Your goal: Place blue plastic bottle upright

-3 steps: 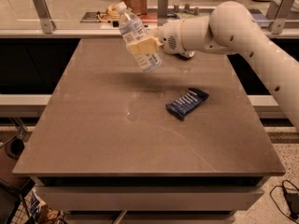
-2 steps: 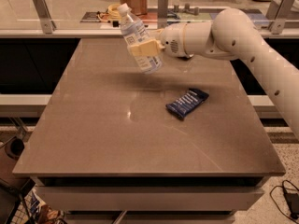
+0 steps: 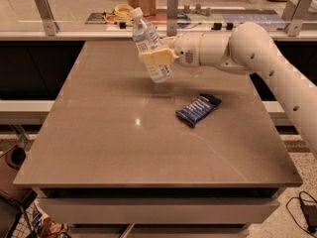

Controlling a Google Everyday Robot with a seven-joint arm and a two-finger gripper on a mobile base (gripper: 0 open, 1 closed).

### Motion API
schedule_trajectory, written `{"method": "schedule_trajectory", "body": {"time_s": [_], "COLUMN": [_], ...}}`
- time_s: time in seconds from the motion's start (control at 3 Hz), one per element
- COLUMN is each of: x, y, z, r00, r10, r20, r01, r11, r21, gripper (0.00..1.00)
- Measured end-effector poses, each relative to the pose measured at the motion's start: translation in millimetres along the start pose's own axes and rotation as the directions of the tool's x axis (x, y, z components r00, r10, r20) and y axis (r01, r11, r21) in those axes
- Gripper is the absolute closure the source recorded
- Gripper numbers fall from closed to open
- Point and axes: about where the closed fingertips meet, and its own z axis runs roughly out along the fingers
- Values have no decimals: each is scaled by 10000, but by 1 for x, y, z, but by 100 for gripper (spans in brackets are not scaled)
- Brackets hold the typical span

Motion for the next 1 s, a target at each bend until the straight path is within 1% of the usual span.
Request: {"method": "schedule_trajectory", "body": {"time_s": [0.67, 1.0], "x": [10, 15], "y": [-3, -6], "z": [-10, -15], "r00": [9977, 9959], "r10": [-18, -6], "r20": [680, 904], "r01": [31, 23], "r11": [9998, 9998], "r21": [-191, -192], "gripper": [100, 100]}}
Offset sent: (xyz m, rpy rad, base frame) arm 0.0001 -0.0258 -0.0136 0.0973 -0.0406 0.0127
